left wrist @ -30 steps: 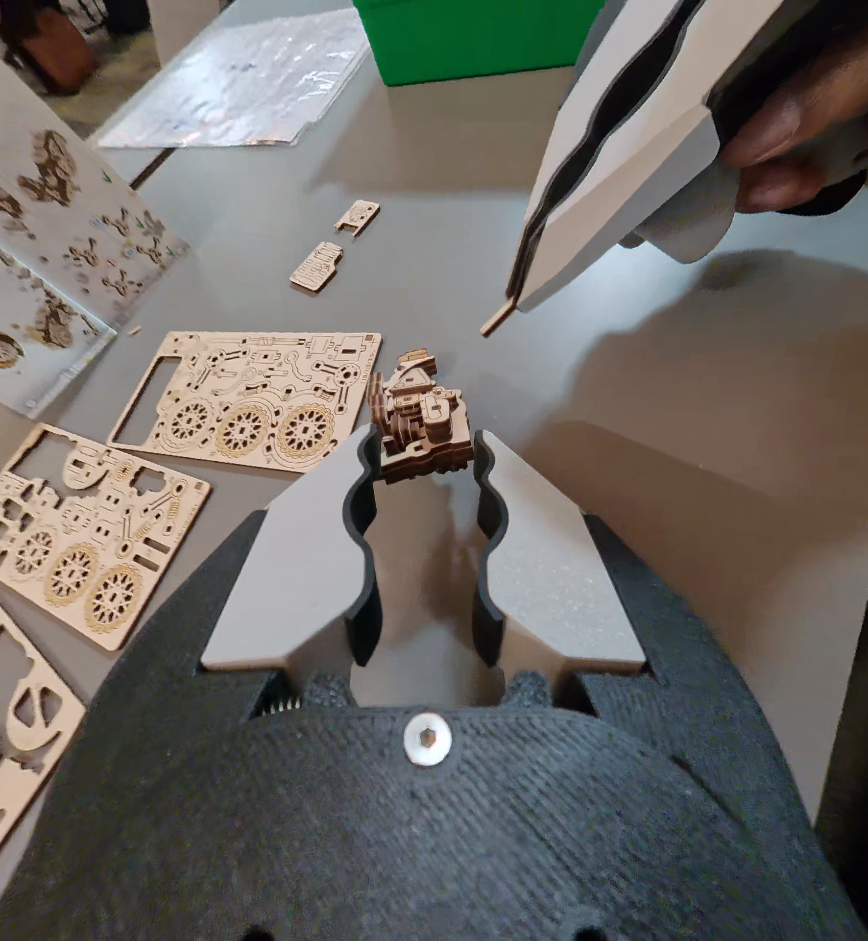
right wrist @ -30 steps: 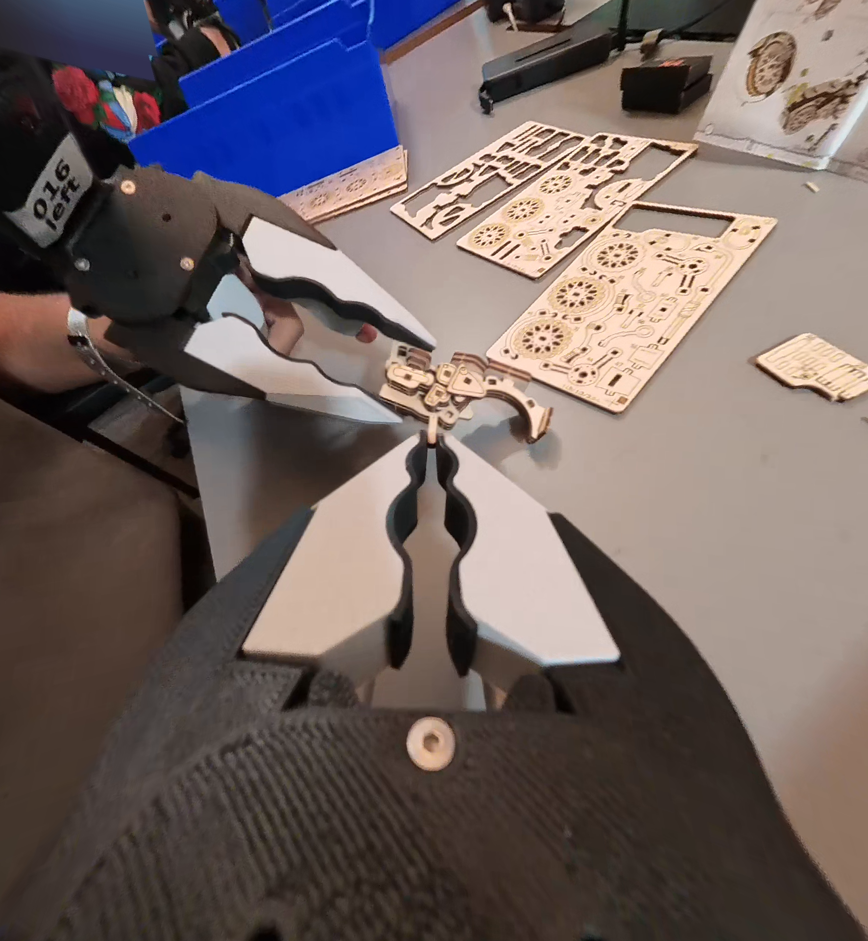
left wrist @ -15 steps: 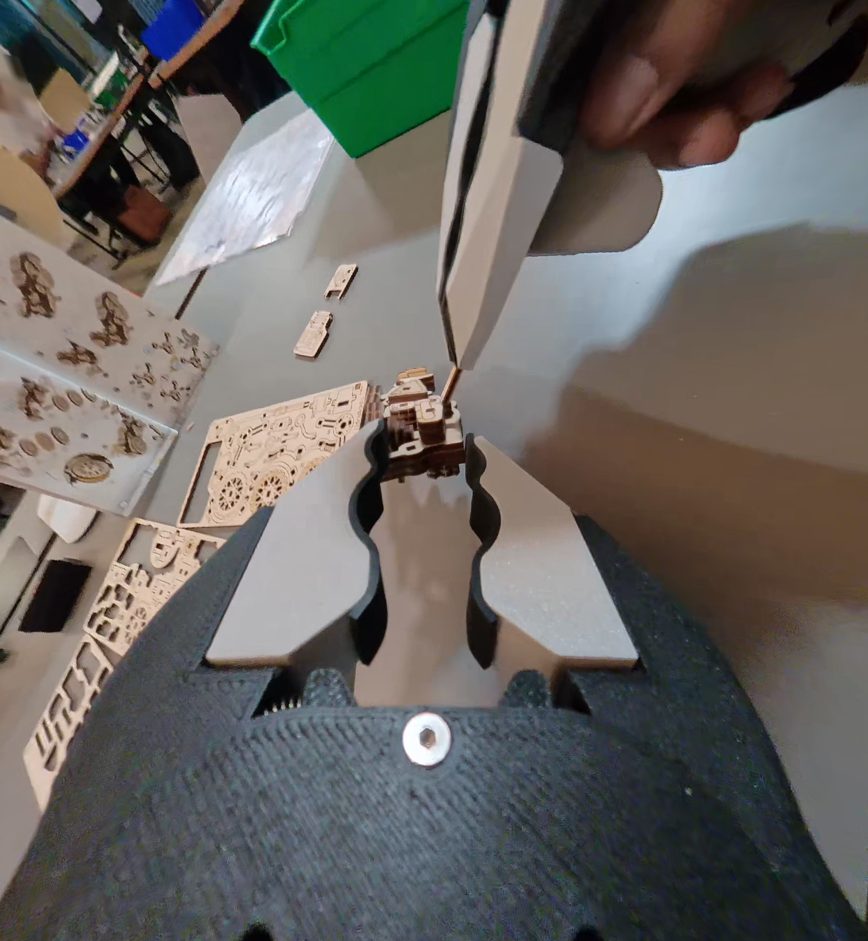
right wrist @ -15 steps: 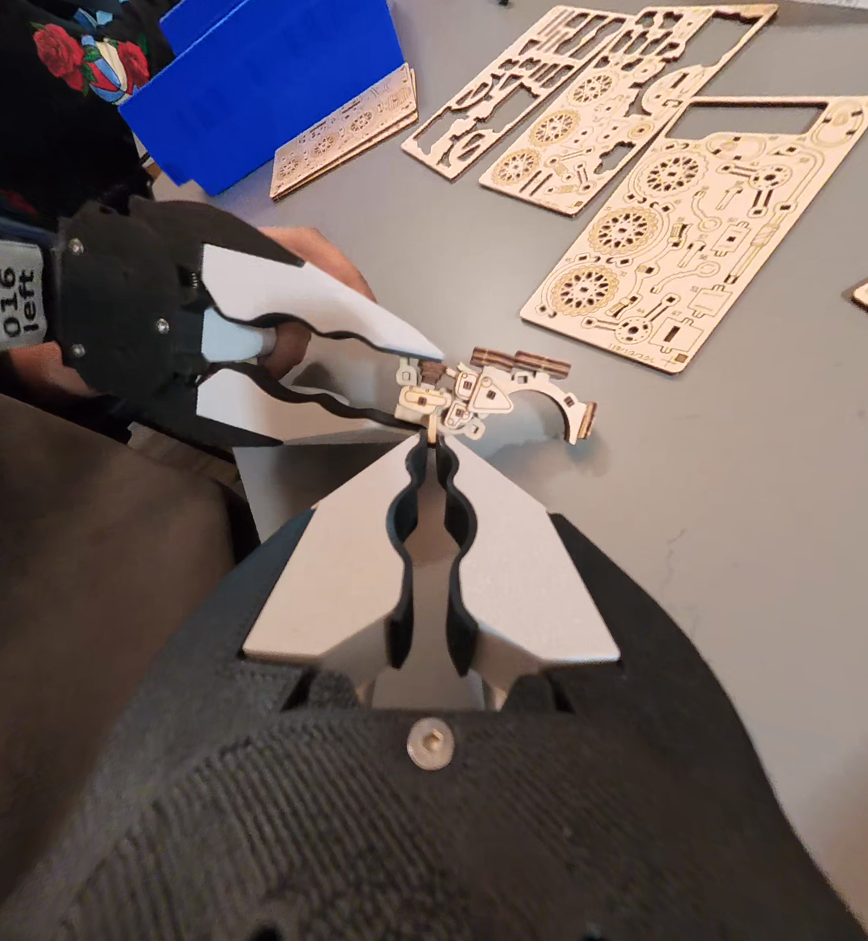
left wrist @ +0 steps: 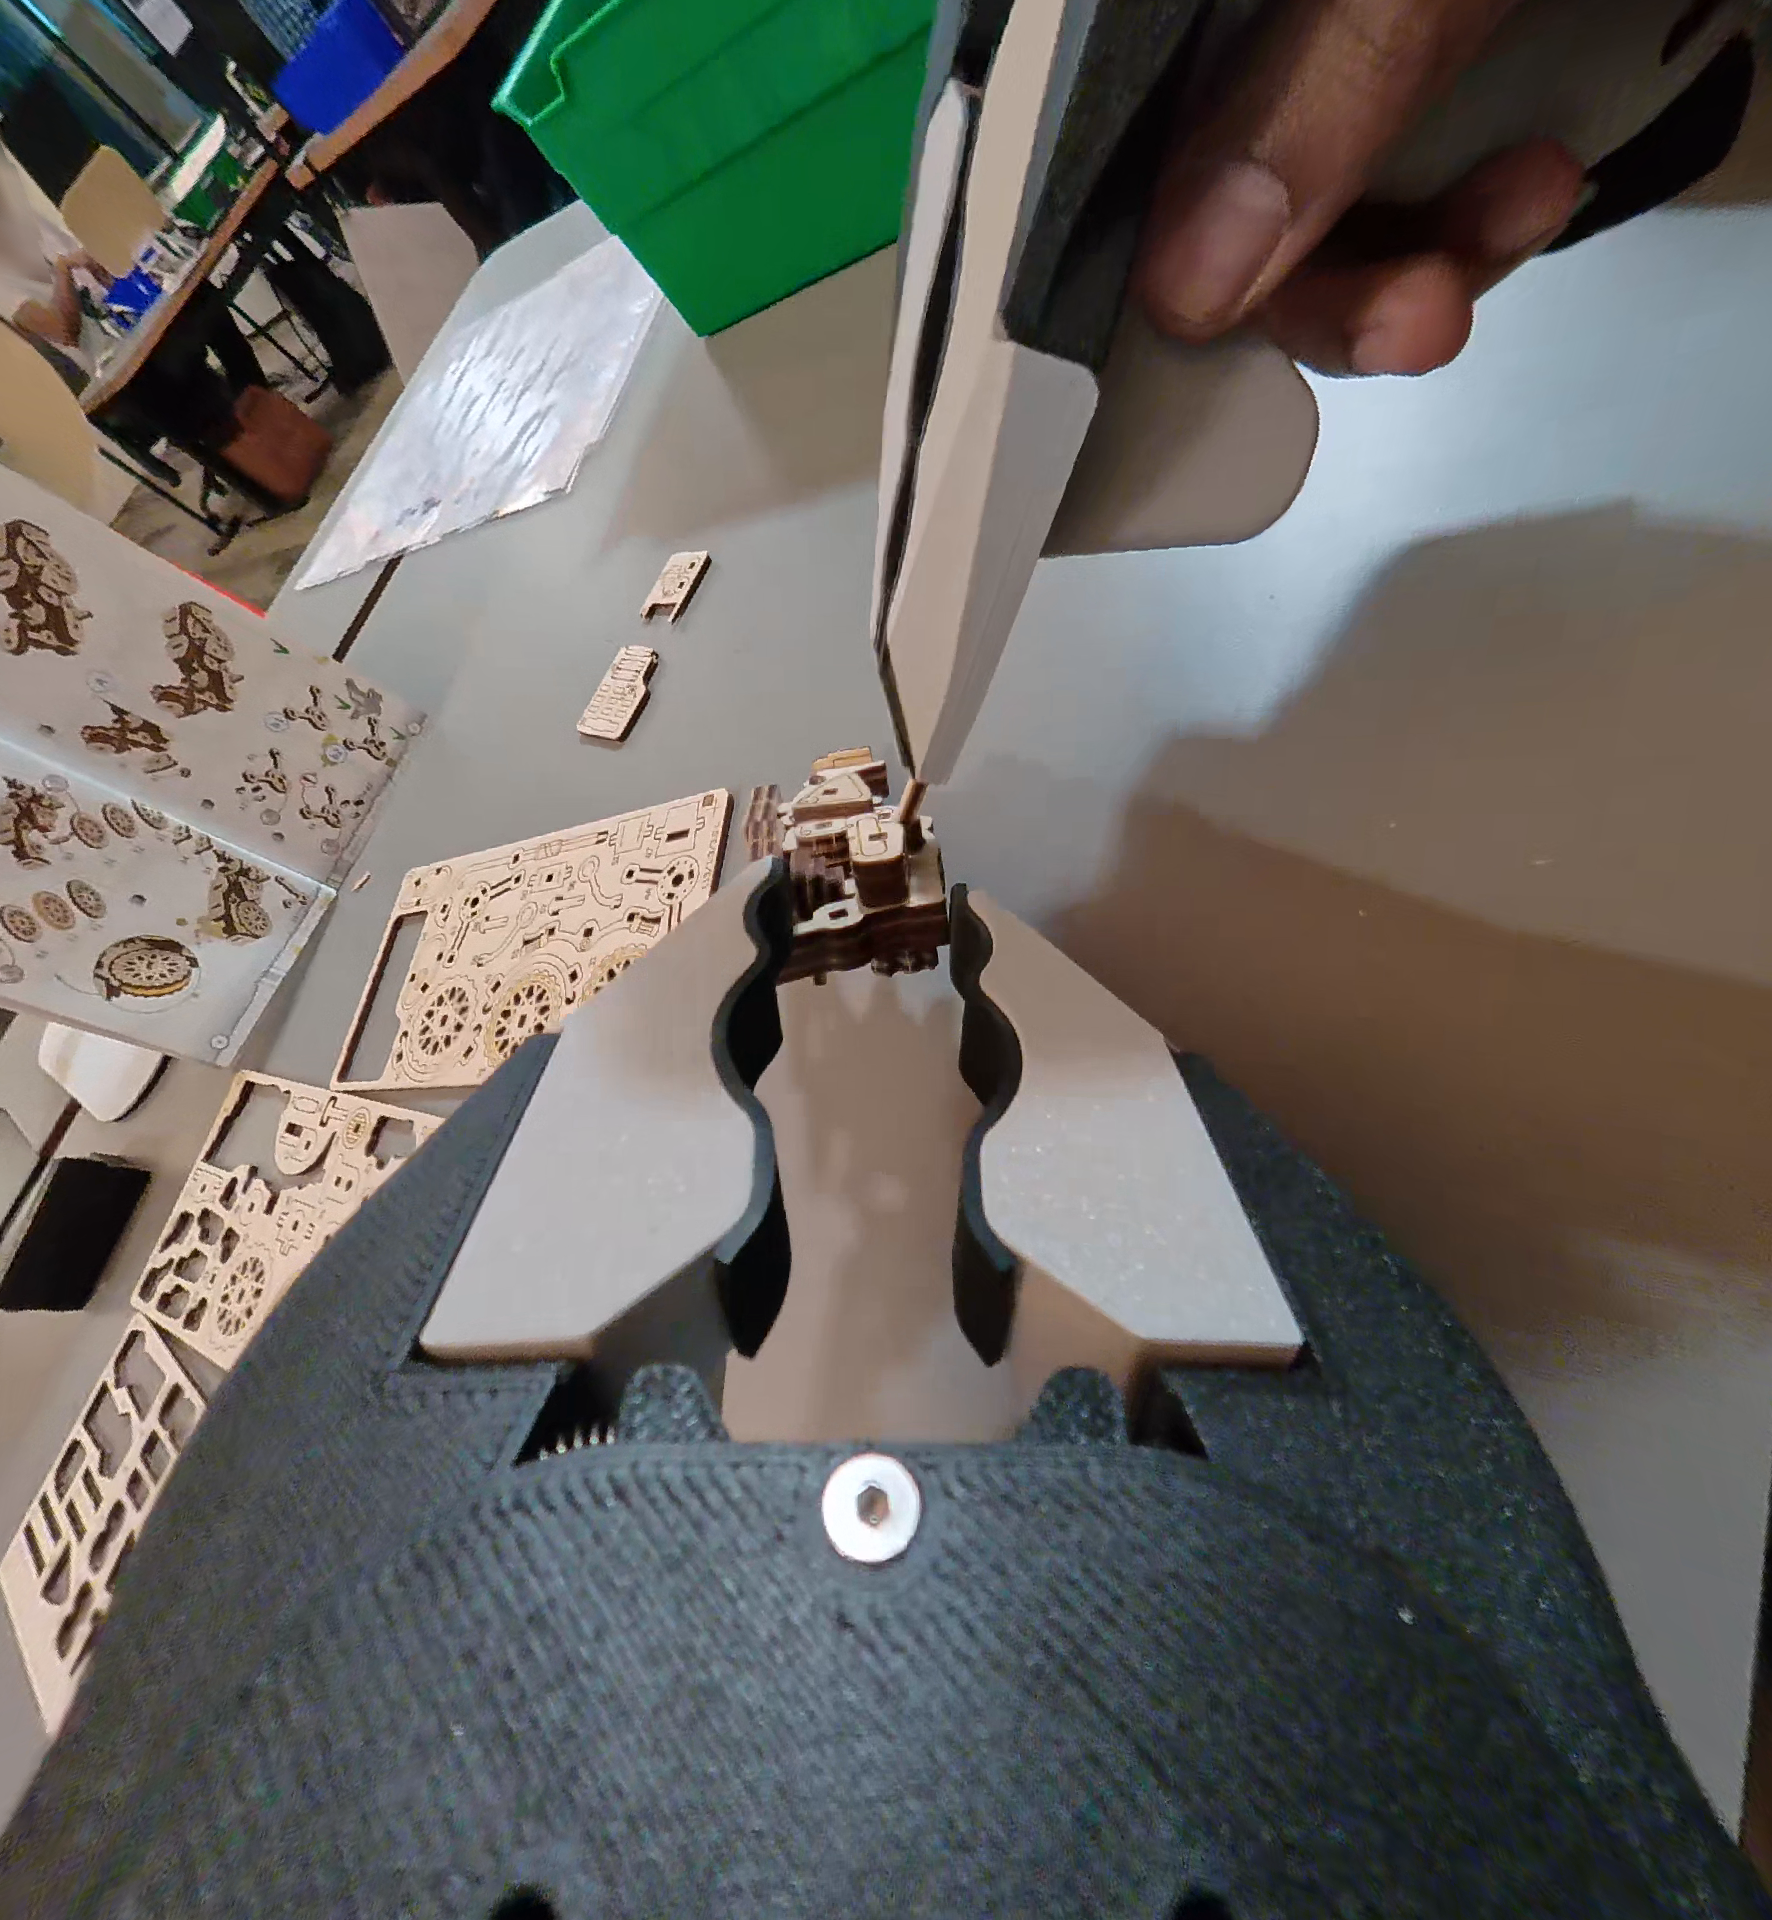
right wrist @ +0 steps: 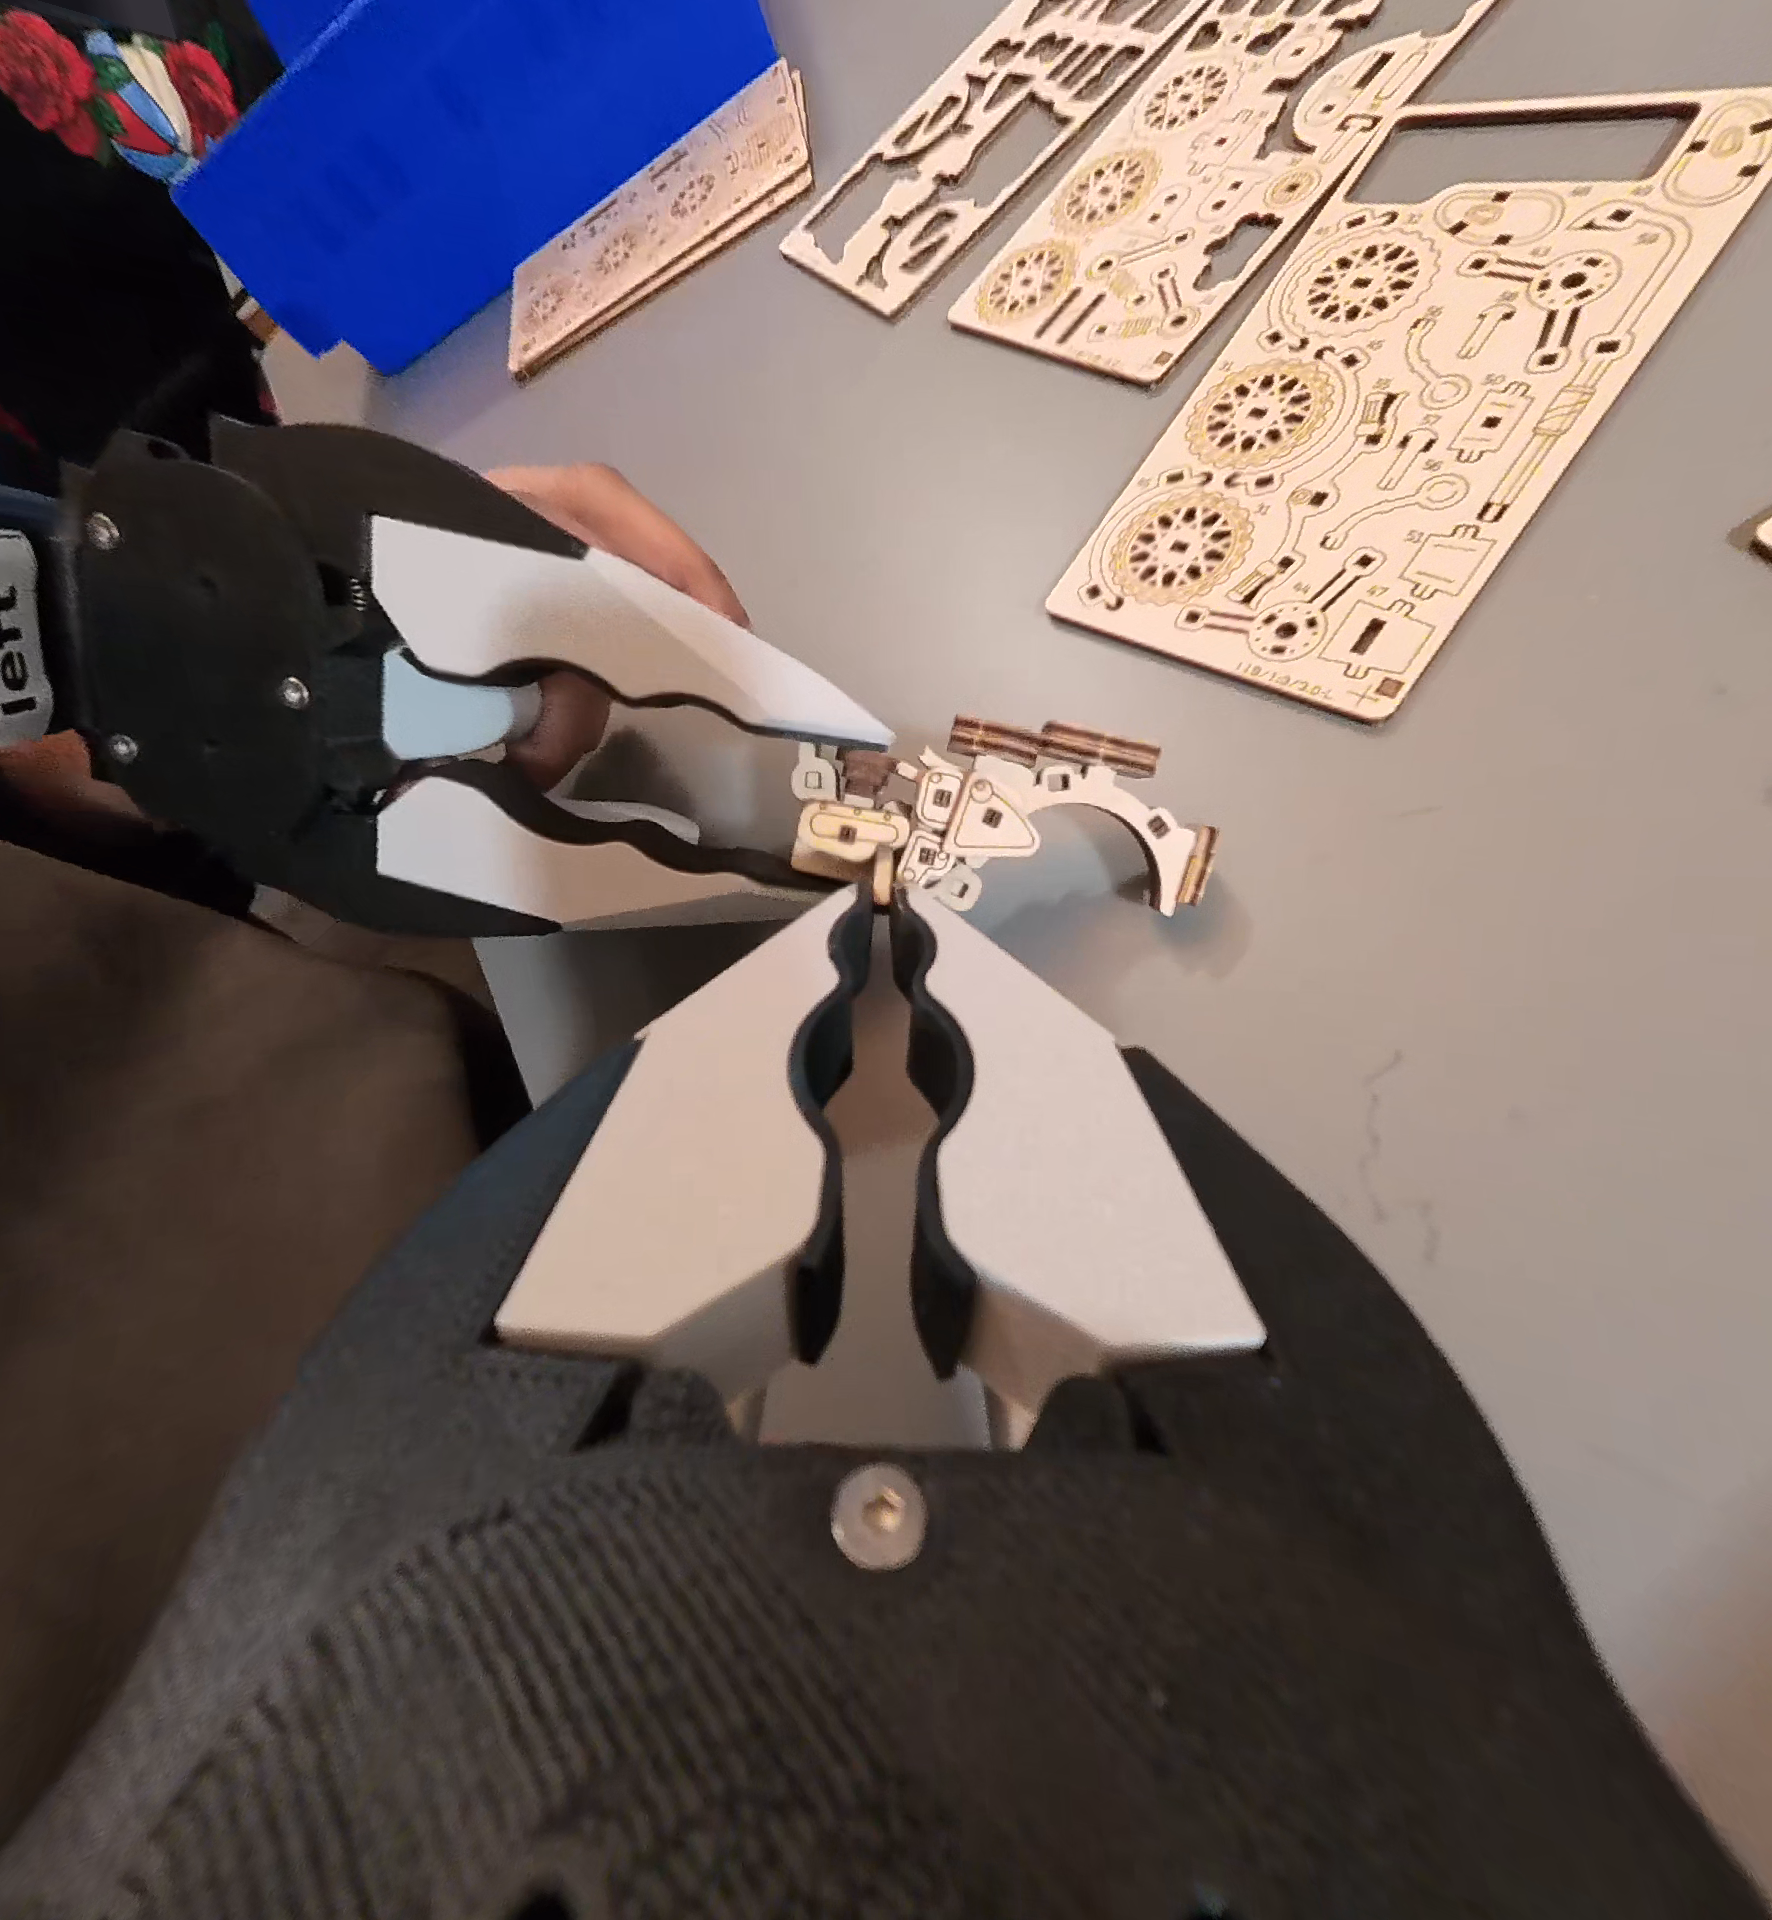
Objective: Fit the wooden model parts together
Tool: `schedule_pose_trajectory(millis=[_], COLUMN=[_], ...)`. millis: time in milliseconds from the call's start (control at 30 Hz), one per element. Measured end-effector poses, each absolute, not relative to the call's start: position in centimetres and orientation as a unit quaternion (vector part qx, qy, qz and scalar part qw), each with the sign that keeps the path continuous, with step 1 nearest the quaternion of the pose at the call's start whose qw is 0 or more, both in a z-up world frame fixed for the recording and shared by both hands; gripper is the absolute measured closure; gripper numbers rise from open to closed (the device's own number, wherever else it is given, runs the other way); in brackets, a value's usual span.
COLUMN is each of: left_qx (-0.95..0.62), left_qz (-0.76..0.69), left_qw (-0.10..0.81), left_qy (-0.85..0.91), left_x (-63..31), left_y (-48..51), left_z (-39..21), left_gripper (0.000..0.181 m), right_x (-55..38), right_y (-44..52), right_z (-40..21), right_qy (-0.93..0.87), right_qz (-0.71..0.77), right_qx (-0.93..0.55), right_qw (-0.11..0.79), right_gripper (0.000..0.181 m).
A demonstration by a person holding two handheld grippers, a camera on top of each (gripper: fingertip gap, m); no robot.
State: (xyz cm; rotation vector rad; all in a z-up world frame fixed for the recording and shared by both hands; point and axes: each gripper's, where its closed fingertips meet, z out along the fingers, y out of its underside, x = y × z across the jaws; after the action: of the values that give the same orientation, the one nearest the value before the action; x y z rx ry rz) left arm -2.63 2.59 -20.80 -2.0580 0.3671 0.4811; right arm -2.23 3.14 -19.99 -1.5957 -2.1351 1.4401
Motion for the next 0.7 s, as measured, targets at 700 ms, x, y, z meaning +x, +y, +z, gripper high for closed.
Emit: schedule_pose_trajectory(millis=[700], left_qx=[-0.757], left_qz=[0.385], left_qw=[0.422], left_qy=[0.317], left_x=[-0.8], left_y=[2.9], left_z=[-20.4], left_gripper=[0.153], right_x=[-0.6], right_y=[3.4], right_z=[-20.0], right_qy=[-0.74], right_qz=[0.41], right_qx=[-0.532], right_qw=[0.036], right_gripper=[0.181])
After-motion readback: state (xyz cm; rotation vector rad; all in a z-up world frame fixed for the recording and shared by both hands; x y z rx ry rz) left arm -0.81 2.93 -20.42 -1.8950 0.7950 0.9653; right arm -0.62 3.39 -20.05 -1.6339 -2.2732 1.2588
